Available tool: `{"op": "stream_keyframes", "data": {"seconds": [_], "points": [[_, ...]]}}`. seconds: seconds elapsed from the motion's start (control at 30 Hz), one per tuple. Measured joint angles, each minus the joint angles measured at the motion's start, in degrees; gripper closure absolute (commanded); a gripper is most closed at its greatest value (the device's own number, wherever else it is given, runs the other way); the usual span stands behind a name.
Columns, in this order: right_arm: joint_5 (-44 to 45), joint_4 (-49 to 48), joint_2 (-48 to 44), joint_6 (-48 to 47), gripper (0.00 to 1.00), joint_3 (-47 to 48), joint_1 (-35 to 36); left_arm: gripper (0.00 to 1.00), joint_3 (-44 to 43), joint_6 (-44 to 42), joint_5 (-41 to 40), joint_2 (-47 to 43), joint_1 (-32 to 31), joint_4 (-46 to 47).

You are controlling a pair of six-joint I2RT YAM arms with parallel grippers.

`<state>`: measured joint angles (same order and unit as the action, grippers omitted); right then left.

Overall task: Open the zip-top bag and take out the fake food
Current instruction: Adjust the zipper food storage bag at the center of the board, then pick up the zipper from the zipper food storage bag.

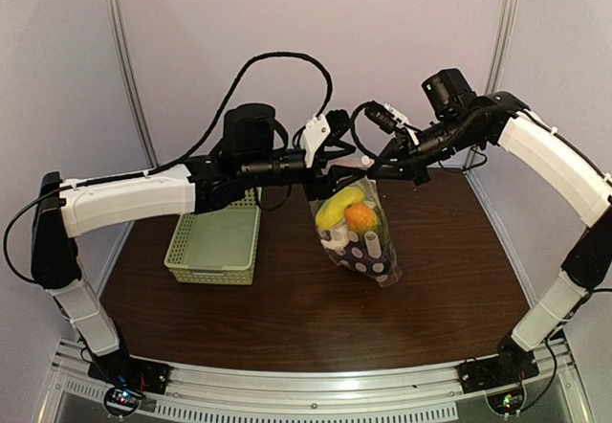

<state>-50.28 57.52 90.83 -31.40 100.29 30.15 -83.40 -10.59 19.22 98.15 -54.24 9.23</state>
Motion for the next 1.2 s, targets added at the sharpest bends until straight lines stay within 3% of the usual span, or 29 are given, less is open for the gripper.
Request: {"op": "stream_keyframes", "data": {"seconds": [0.43, 0.6, 1.2], "points": [[-0.9, 5.1, -2.6, -8.7, 1.00, -1.6, 0.1, 0.40, 0.2, 1.9, 16.3, -0.2, 5.8, -0.7], [0.7, 4.9, -2.5, -7.9, 1.00, -0.8, 0.1, 0.42, -4.6, 2.0, 20.8, 0.7, 5.7, -3.6], [1.1, 6.9, -2.4, -9.9, 1.00, 1.5, 2.3, 0.42, -12.2, 5.2, 27.1, 9.2, 4.6, -7.5]]}}
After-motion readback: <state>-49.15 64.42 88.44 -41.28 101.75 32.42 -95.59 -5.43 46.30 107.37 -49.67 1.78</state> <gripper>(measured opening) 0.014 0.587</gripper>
